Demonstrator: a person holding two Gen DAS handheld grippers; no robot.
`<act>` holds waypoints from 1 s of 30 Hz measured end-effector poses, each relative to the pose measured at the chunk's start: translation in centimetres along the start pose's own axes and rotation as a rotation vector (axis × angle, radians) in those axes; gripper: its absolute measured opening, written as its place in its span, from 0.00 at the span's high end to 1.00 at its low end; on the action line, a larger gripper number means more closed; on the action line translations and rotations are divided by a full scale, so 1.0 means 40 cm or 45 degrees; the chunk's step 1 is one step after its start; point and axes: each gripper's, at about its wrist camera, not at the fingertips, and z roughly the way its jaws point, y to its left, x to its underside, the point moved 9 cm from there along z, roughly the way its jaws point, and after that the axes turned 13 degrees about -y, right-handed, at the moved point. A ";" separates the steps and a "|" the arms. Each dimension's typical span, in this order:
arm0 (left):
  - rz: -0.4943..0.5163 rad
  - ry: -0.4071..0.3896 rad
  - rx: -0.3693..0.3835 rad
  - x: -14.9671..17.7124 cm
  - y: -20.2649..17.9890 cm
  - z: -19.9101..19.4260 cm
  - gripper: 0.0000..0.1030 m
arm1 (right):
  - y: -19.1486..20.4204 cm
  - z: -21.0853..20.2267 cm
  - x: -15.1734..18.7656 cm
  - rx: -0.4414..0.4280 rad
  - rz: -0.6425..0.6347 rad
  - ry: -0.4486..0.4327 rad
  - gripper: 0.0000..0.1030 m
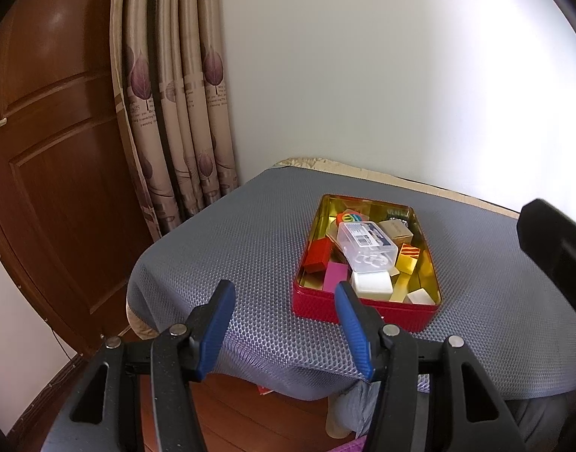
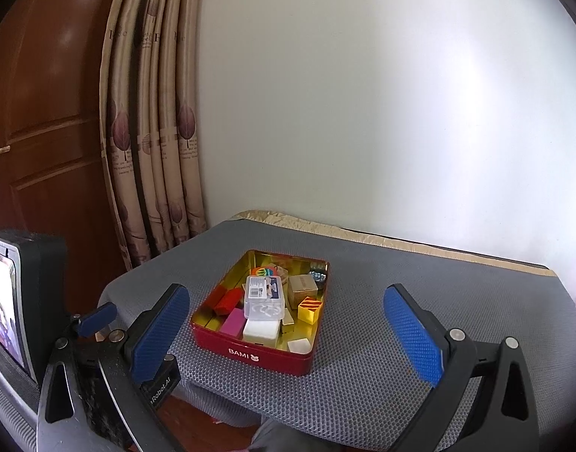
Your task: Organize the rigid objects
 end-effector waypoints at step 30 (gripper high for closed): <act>0.047 0.223 0.025 0.071 -0.005 0.067 0.45 | -0.025 0.018 0.028 0.022 0.002 0.071 0.01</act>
